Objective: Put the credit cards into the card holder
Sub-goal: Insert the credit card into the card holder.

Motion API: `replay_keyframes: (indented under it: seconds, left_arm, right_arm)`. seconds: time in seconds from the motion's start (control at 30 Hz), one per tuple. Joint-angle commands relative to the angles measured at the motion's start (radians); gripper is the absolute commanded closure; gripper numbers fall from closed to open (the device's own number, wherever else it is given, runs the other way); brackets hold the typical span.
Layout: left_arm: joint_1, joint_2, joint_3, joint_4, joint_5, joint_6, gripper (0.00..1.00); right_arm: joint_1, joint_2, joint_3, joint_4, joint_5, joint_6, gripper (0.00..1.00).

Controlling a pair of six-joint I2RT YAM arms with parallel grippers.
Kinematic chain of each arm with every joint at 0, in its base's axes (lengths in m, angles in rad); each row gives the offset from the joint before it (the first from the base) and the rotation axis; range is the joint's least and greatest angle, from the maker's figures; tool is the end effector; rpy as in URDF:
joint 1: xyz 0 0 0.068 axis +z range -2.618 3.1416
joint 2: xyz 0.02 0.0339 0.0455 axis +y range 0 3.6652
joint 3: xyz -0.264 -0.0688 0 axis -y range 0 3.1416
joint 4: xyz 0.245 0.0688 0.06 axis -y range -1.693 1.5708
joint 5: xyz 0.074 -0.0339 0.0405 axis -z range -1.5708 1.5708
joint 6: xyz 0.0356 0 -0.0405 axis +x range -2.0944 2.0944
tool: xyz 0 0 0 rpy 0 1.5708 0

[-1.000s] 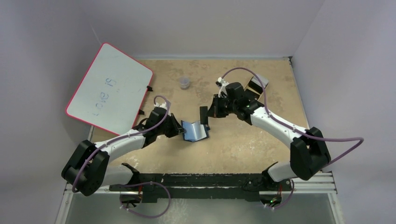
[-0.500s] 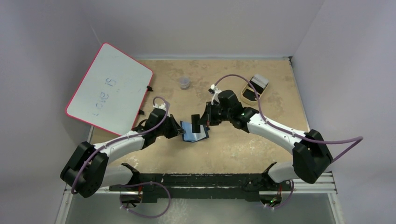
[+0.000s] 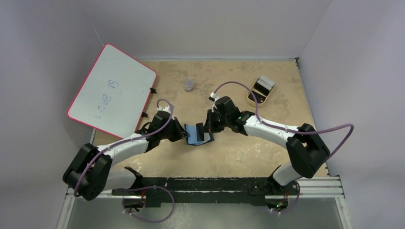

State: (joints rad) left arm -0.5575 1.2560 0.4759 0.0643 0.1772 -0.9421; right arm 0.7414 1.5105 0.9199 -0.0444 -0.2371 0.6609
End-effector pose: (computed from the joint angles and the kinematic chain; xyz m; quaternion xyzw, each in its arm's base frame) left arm 0.1977 -0.1307 0.1633 -0.1372 0.8967 -0.3404 0.2473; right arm 0.2366 0.2280 0.2260 -0.0890 0.8834 0.3696 0.2741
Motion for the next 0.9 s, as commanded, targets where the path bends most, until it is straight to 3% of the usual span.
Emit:
replay_keyframes:
  seconds: [0.0,0.3,0.87]
  left_arm:
    - [-0.003,0.014,-0.007,0.028,-0.016,0.025,1.0]
    - [-0.002,0.042,-0.004,-0.057,-0.094,0.084,1.0]
    - [-0.003,0.089,0.012,-0.098,-0.136,0.126,1.0]
  right_arm:
    - [0.003,0.025,0.04,0.024,0.021,-0.031,1.0]
    - [-0.019,0.079,0.039,-0.003,0.066,-0.056,1.0]
    - [-0.104,0.13,-0.04,0.215,-0.129,-0.051,1.0]
